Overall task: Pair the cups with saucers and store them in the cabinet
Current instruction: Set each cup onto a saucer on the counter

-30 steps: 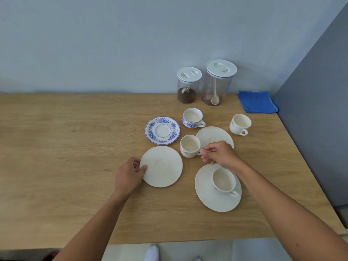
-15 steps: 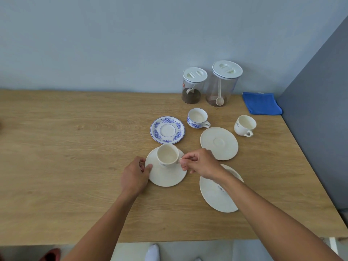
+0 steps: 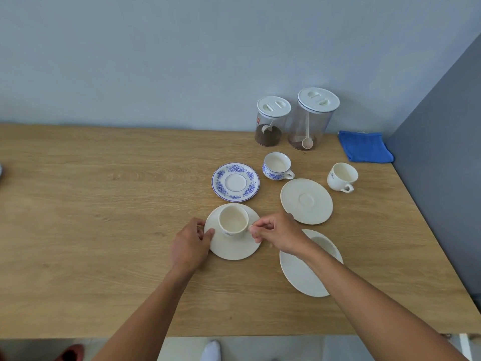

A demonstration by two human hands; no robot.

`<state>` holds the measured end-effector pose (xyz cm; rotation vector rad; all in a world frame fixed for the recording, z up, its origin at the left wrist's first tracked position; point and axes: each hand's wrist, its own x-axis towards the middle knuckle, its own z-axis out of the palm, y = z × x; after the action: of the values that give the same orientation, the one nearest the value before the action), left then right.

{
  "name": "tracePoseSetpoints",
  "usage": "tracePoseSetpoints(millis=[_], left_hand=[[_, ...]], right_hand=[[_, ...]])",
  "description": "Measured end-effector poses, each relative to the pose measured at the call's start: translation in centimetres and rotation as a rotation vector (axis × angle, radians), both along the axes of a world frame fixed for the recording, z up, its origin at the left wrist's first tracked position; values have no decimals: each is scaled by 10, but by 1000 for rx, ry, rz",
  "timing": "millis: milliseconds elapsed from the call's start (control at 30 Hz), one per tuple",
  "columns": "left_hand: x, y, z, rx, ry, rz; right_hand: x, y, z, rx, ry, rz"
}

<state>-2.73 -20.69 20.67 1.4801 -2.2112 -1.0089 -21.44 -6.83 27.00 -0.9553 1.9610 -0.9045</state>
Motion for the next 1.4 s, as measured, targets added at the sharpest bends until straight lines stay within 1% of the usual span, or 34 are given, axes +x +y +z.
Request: tracePoseSetpoints(millis=[100,267,333,433,500,600,767,867,1033,1100,1167,1233,1300,1400], left_hand=[[2,-3,-1,-2,-1,-28],[4,-17,0,2,34,-87],[0,-26,2,27,69,-48],[-16,-44,9,95,144,23],[-31,-56,14,150,171,25],[-53,-72,18,206,187,9],[-83,-85,14,252,200,-7],[-88,-89,10,290,222,-14],[-87,-96,2,380,298,-36],[-87,-98,0,394,318,-36],[-88,-99,-2,401,345,-33],[-88,-99,-5,401,360,-30],[-88,-99,-7,387,360,-27],[-88,-101,-11,356,342,-20]], right_hand=[[-2,2,2,31,50,31],[-12,4,1,62,62,16],[-24,3,3,46,103,-48],[-49,-4,7,-4,153,-225],[-67,-12,8,-17,192,-326],[-92,-22,4,6,199,-410],[-118,-40,-4,50,104,-514],[-125,-50,-8,43,64,-524],[-134,-58,-13,81,48,-521],[-137,-59,-14,85,-19,-509],[-137,-60,-14,39,-121,-534],[-132,-61,-15,-49,-191,-590],[-123,-63,-17,-134,-226,-630],[-107,-69,-13,-217,-261,-612]])
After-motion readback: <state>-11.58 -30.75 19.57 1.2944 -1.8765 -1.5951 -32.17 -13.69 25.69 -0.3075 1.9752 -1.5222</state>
